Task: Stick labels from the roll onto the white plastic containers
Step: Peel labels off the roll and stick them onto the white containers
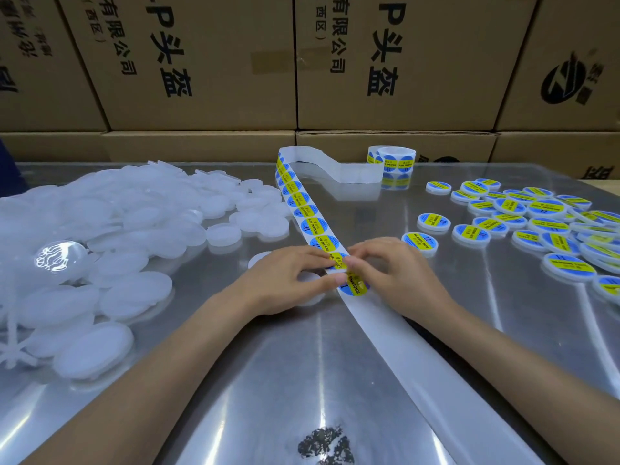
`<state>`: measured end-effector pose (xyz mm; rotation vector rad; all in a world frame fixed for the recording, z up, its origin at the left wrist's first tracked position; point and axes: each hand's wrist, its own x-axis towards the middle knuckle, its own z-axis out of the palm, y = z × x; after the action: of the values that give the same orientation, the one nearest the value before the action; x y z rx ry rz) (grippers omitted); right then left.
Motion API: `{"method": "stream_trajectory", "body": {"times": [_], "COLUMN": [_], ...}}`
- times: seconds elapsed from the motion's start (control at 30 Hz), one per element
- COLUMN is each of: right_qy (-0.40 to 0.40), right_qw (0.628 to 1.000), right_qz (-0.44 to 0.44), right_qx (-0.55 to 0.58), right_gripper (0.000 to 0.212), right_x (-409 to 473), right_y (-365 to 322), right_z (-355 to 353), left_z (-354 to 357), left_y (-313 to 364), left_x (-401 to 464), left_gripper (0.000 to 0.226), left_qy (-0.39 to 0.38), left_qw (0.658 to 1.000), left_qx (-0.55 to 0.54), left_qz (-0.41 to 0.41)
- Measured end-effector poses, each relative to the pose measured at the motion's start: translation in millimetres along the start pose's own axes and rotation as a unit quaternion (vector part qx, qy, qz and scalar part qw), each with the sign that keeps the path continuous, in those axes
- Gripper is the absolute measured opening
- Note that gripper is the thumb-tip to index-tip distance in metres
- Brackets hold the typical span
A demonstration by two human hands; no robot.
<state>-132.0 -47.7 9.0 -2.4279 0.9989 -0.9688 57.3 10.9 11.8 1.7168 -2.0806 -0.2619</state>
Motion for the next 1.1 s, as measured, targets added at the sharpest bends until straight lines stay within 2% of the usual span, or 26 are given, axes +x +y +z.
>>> {"method": "stream_trajectory", "body": {"times": [0.17, 0.27, 0.37, 0.47, 0.5, 0.6, 0.77, 0.87, 1.1], "right_qy": [0.036, 0.054, 0.060, 0.053, 0.048, 0.032, -0.005, -0.051, -0.085], "right_qw": [0.986, 0.970, 0.956, 0.953, 0.951, 0.928, 0.875, 0.855, 0.828], "right_qz": [0.041, 0.072, 0.089, 0.105, 0.111, 0.145, 0.200, 0.227, 0.257], "right_qx": [0.158, 0.227, 0.273, 0.278, 0.286, 0.342, 0.440, 0.464, 0.491], "right_gripper": [0.055, 0.044, 0.030, 0.007, 0.006, 0.004, 0.011, 0.016, 0.015], "right_x": [-2, -2, -3, -1, -1, -1, -5, -8, -8], "right_y": [-6, -7, -7, -4, -3, -5, -10, -14, -16], "right_z": [-8, -11, -13, -12, -12, -13, -13, -13, -15], "left_z": [-1, -8, -19, -26, -27, -27, -18, -12, -7], "left_y": [1, 0, -5, -9, -10, -9, 3, 15, 27], "left_x": [-3, -5, -8, -12, -12, -10, -9, -8, -7], "left_gripper": [0.056, 0.067, 0.066, 0.074, 0.075, 0.068, 0.059, 0.054, 0.058], "left_qy": [-0.019, -0.008, 0.016, -0.007, -0.019, -0.013, 0.119, 0.170, 0.200], "left_qw": [0.999, 0.999, 0.999, 0.996, 0.995, 0.996, 0.992, 0.980, 0.971], "left_qx": [-0.036, -0.032, 0.028, 0.079, 0.085, 0.077, 0.000, -0.016, -0.008], "left_qz": [-0.010, -0.022, -0.024, -0.050, -0.055, -0.048, 0.047, 0.107, 0.129]}}
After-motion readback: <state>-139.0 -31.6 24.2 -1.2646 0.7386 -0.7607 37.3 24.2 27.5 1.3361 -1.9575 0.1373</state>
